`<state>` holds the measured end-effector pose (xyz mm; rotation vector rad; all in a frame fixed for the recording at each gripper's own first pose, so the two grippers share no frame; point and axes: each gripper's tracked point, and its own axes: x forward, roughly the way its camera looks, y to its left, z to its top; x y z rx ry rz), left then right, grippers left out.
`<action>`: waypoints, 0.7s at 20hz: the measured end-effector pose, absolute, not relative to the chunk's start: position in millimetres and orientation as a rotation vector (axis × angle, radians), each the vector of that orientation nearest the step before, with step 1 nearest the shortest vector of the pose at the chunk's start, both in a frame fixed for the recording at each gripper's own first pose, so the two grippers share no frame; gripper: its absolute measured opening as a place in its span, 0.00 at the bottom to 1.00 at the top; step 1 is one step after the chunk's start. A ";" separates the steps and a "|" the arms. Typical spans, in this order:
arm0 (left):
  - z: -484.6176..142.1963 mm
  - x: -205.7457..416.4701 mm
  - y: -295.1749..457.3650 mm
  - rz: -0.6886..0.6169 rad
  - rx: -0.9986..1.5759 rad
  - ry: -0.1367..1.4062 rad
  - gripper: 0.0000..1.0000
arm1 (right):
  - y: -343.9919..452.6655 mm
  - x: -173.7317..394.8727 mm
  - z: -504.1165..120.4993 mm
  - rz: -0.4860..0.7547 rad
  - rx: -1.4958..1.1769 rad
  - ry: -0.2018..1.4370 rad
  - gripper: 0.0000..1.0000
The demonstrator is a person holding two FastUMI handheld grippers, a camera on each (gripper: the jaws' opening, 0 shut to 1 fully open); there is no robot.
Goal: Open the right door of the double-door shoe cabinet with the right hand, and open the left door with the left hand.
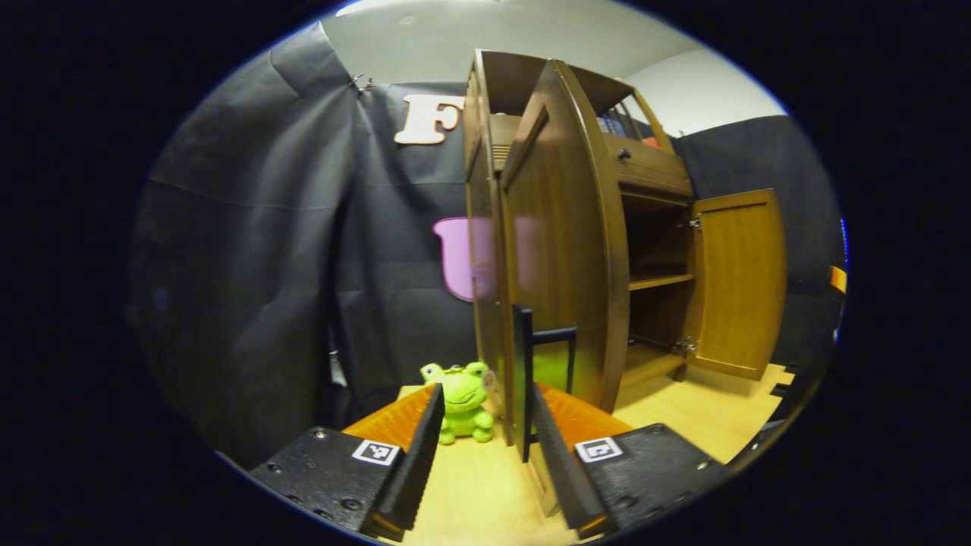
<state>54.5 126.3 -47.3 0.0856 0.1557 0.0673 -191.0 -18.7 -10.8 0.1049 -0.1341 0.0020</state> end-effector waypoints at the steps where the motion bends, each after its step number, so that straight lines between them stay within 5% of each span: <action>1: -44.9 49.7 124.4 0.089 0.075 0.161 0.81 | -18.6 -191.7 -10.7 0.003 0.101 -0.132 0.99; 2: -46.1 41.6 125.5 0.116 0.072 0.172 0.78 | -19.4 -192.7 -9.4 0.001 0.096 -0.135 0.99; 7: -10.1 11.9 136.1 0.310 0.126 0.111 0.96 | -26.9 -196.2 -9.2 -0.015 0.107 -0.142 0.99; 14: 42.0 -5.8 81.7 0.258 0.079 -0.009 0.98 | -29.9 -199.9 -4.5 0.008 0.141 -0.177 0.99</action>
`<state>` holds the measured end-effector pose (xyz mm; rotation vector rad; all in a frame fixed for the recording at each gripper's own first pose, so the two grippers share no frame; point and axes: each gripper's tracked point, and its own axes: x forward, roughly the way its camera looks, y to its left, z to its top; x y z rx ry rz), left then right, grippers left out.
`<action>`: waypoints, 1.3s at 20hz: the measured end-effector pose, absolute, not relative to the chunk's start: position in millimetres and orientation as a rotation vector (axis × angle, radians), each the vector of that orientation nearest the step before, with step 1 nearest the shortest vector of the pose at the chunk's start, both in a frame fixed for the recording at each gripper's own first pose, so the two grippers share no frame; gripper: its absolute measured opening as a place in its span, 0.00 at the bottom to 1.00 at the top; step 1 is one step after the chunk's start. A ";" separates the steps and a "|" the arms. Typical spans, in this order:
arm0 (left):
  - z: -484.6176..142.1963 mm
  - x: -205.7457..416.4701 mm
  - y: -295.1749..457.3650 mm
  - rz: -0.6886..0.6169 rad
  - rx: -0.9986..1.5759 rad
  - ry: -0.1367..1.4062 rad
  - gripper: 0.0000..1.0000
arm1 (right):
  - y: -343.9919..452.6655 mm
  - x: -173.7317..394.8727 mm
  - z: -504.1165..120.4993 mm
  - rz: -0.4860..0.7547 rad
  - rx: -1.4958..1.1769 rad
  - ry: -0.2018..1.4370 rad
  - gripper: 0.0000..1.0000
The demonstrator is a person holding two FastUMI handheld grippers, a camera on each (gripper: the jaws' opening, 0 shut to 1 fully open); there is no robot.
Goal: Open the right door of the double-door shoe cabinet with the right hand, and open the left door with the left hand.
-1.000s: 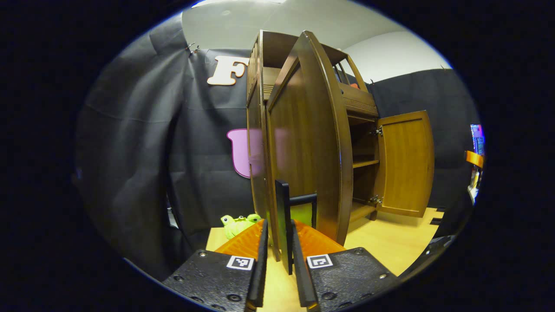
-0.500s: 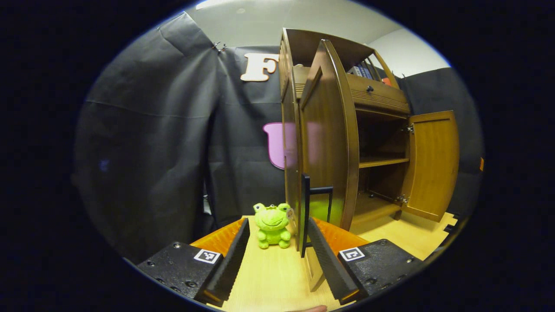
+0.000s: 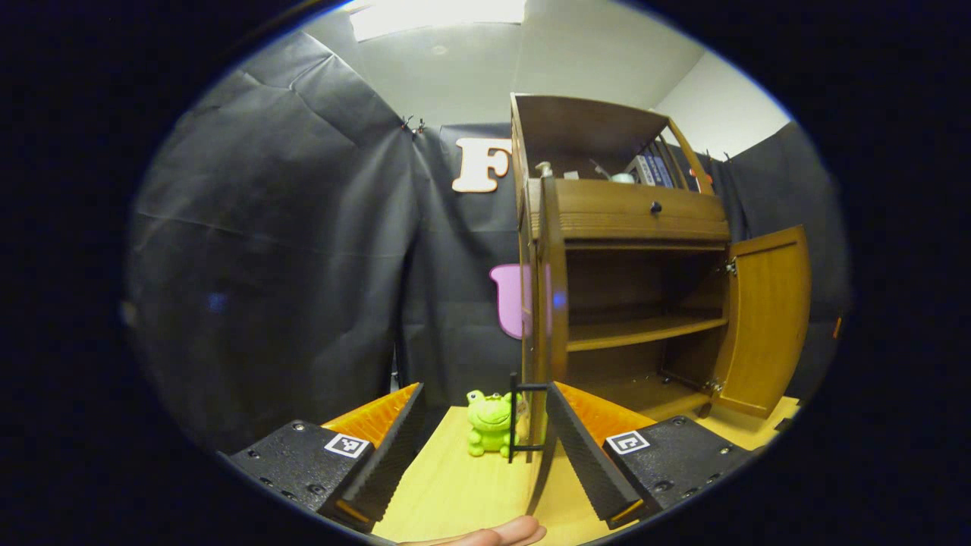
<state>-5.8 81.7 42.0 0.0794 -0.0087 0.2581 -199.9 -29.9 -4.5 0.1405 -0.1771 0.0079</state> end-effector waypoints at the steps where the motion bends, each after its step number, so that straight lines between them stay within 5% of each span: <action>1: 50.3 -4.9 68.7 0.238 0.076 -0.027 0.99 | -25.2 -201.7 -0.9 0.033 0.143 -0.191 0.99; 6: 78.2 3.3 14.3 0.177 0.033 -0.097 0.96 | -44.9 -196.8 9.8 0.027 0.113 -0.240 0.94; 13: 74.8 51.1 -70.5 0.055 -0.007 -0.094 0.93 | -29.6 -202.6 37.8 0.101 0.074 -0.272 1.00; 19: 56.2 85.8 -128.5 -0.028 -0.024 -0.058 0.95 | -51.2 -161.5 33.1 -0.085 0.009 -0.201 0.99; 26: 51.1 117.5 -120.6 0.090 -0.011 -0.087 0.95 | -27.3 -122.6 37.2 -0.065 -0.020 -0.194 0.99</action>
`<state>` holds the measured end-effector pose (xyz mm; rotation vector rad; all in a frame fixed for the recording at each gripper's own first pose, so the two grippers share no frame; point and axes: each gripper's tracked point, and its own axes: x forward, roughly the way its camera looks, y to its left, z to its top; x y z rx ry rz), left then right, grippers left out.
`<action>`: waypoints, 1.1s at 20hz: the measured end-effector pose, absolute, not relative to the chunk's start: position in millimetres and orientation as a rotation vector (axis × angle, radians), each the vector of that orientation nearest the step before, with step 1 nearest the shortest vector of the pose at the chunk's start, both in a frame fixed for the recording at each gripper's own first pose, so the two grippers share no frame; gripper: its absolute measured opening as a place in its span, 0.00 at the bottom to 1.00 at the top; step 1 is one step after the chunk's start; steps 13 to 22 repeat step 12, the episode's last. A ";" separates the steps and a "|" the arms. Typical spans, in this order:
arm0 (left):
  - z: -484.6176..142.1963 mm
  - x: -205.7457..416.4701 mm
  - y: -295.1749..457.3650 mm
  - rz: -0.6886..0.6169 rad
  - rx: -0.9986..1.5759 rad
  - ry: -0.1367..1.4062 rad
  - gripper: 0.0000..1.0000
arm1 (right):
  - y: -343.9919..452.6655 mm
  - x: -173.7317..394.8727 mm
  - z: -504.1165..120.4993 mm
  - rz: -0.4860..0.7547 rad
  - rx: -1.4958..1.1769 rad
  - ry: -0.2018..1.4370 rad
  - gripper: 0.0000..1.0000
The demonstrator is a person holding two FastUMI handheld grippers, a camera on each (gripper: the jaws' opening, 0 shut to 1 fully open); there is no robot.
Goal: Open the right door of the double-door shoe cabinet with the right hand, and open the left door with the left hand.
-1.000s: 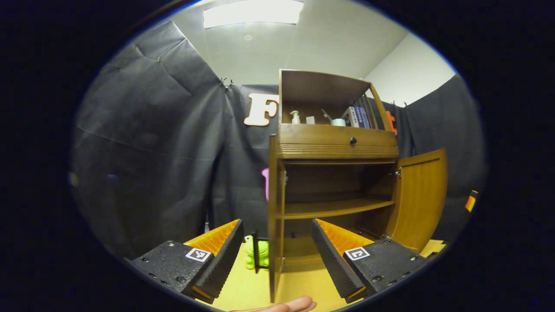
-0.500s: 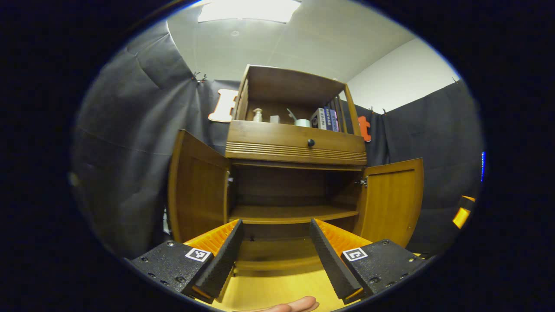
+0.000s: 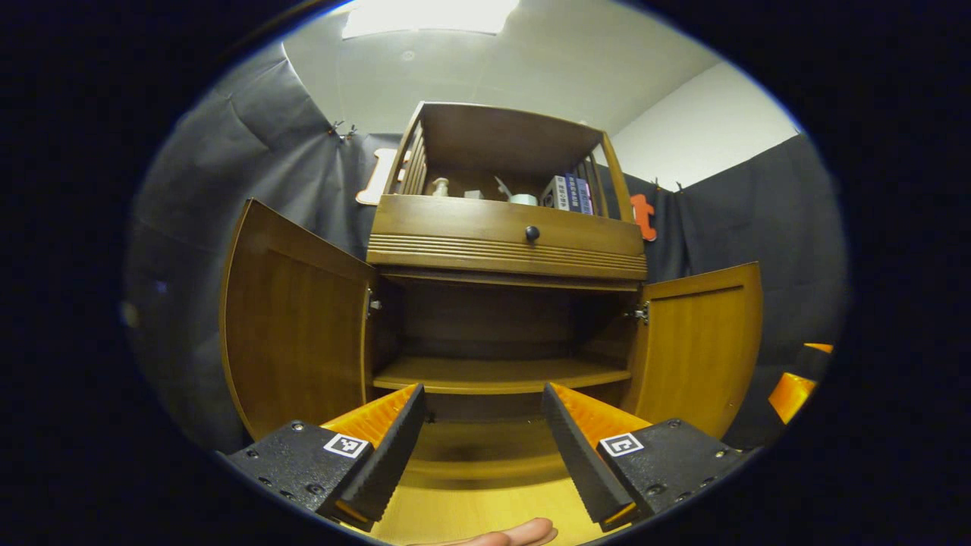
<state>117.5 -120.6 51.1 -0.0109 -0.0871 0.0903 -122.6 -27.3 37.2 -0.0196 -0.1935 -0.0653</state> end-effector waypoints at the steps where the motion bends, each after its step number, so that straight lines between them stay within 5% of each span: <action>1: 48.6 122.7 -119.8 0.101 -0.011 -0.084 0.95 | -24.9 -117.1 39.5 -0.064 -0.020 -0.201 0.94; 22: 4.4 170.1 -130.9 0.037 -0.015 -0.015 0.92 | -16.8 -57.9 57.3 -0.085 -0.012 -0.207 0.97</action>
